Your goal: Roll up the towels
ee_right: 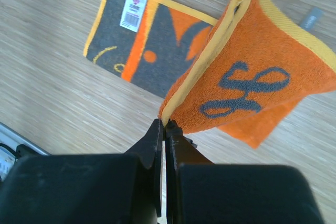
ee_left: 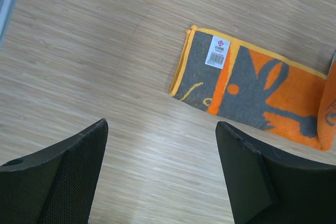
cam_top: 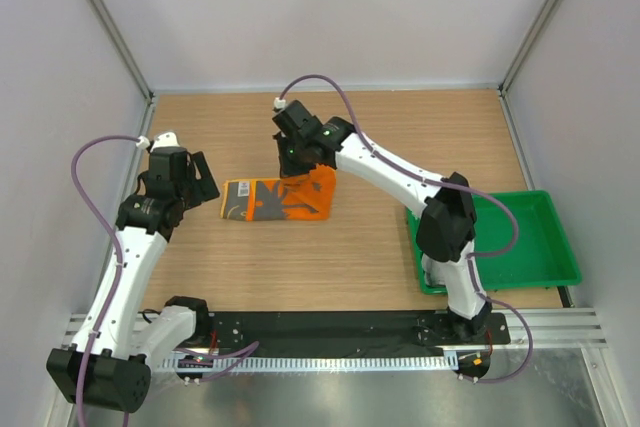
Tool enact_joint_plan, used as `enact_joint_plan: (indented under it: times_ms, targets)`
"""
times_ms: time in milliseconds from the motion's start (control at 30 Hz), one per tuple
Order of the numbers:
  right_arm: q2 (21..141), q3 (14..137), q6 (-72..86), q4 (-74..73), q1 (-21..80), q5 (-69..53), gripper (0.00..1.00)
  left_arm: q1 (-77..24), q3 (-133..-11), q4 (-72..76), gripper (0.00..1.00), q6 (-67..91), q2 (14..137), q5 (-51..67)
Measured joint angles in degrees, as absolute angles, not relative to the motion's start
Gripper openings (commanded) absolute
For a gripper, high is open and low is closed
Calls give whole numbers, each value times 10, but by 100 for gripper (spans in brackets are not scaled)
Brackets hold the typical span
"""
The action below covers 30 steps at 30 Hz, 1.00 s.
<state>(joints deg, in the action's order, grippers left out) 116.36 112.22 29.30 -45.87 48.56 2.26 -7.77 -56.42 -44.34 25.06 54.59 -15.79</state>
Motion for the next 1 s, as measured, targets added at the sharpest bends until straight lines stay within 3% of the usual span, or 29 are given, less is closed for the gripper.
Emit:
enact_joint_plan:
  times_ms: [500, 1000]
  targets:
    - [1282, 1271, 317, -466, 528, -10, 1, -77, -564, -449, 85, 251, 544, -184]
    - [1340, 1303, 340, -405, 549, -54, 1, -77, -564, -449, 86, 252, 541, -193]
